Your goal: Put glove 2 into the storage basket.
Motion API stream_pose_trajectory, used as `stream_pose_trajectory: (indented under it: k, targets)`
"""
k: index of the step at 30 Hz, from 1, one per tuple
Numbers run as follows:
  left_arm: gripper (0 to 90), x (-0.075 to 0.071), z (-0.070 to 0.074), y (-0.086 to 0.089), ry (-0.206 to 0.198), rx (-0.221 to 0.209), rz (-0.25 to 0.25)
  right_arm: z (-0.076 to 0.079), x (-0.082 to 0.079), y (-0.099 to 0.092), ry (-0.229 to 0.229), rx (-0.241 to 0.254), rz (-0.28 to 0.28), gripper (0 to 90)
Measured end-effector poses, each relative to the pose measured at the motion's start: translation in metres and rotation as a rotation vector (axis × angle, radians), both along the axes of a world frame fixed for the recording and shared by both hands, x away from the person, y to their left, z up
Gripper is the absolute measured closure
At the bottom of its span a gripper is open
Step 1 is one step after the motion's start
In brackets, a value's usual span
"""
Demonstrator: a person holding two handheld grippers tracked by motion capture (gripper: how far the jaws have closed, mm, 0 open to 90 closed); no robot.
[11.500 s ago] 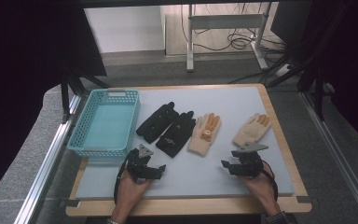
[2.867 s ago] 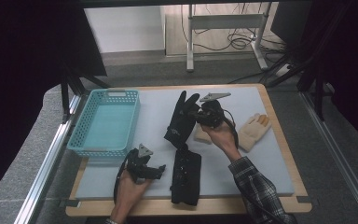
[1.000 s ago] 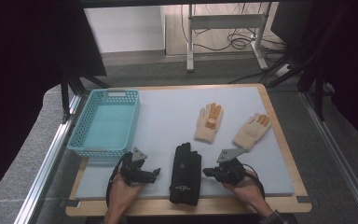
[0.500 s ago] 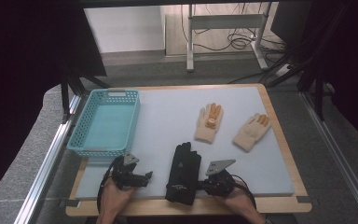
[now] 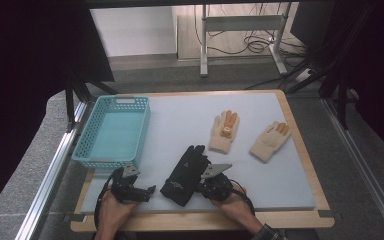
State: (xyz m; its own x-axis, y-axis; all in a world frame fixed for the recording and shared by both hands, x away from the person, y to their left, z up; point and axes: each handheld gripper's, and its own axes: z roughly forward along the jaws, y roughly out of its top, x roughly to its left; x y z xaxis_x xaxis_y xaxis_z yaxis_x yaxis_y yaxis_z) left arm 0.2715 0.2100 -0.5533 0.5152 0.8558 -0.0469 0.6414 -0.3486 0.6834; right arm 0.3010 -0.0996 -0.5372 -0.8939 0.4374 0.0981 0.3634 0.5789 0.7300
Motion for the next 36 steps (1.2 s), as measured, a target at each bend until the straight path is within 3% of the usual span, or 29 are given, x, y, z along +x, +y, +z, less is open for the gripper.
stream_pose_trajectory:
  k: [7, 14, 22, 29, 36]
  targets:
    - [0.0, -0.003, -0.004, 0.002, -0.031, -0.024, 0.004, 0.001, 0.005, 0.008, -0.019, -0.019, 0.011, 81.3]
    - [0.0, -0.004, -0.005, 0.003, -0.052, -0.031, -0.012, 0.013, 0.001, -0.019, -0.06, -0.049, -0.029, 67.0]
    - [0.0, -0.003, -0.006, 0.004, -0.052, -0.038, -0.024, 0.023, 0.015, -0.074, -0.077, 0.003, -0.174, 46.1]
    - [0.0, -0.003, -0.006, 0.005, -0.054, -0.042, -0.024, 0.02, 0.025, -0.119, -0.087, 0.009, -0.306, 36.8]
    - [0.0, -0.003, -0.006, 0.005, -0.054, -0.041, -0.024, 0.009, 0.033, -0.142, -0.097, -0.056, -0.373, 29.9]
